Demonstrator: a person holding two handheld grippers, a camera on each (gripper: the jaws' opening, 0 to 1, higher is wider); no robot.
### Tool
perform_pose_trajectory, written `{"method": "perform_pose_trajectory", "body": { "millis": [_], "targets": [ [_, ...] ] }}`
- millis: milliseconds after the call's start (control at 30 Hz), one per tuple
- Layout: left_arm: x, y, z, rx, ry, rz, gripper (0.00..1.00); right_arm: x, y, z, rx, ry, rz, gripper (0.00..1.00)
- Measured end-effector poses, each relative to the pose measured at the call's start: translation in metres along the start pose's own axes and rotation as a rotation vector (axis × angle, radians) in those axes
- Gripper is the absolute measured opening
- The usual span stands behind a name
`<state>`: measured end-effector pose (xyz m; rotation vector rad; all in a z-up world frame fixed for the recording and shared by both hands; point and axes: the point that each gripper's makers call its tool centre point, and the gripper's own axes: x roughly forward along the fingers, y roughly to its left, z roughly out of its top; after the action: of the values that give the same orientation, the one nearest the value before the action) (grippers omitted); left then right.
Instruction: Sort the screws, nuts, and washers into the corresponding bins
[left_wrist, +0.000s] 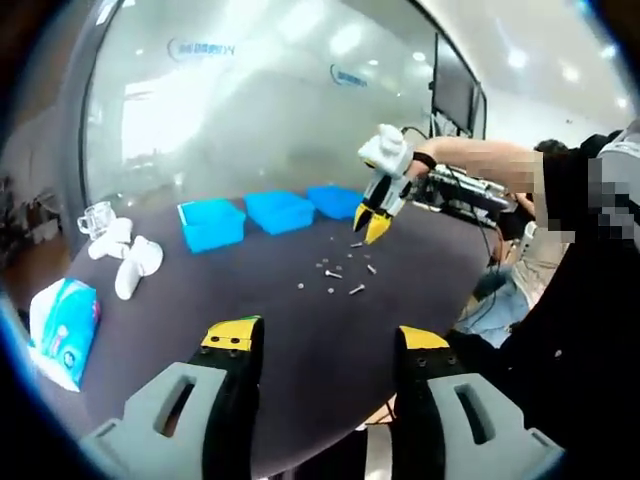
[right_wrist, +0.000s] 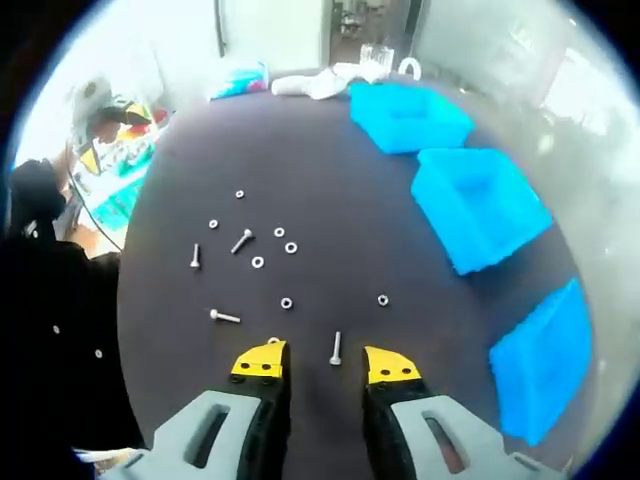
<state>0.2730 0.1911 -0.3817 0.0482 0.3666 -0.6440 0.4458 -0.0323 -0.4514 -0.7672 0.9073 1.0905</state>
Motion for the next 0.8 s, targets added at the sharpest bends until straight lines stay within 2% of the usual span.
{"method": "perform_pose_trajectory", "body": {
  "millis": [300,500,667,800],
  "targets": [
    [0.001,-0.001,-0.004,-0.009,0.004,-0.003,0.46,0.012,-0.008,-0.001,-0.01,0.031,-0.003,0.17],
    [0.003,0.0,-0.008,-0.016,0.011,0.007,0.46,0.017,-0.012,-0.009,-0.026,0.065,-0.009,0.11],
    [0.004,0.001,-0.013,-0.02,0.02,0.012,0.45,0.019,-0.009,-0.009,-0.046,0.068,-0.003,0.08],
    [0.004,0.0,-0.015,-0.02,0.023,0.009,0.45,0.02,-0.005,-0.009,-0.033,0.072,0.017,0.0]
  ]
}}
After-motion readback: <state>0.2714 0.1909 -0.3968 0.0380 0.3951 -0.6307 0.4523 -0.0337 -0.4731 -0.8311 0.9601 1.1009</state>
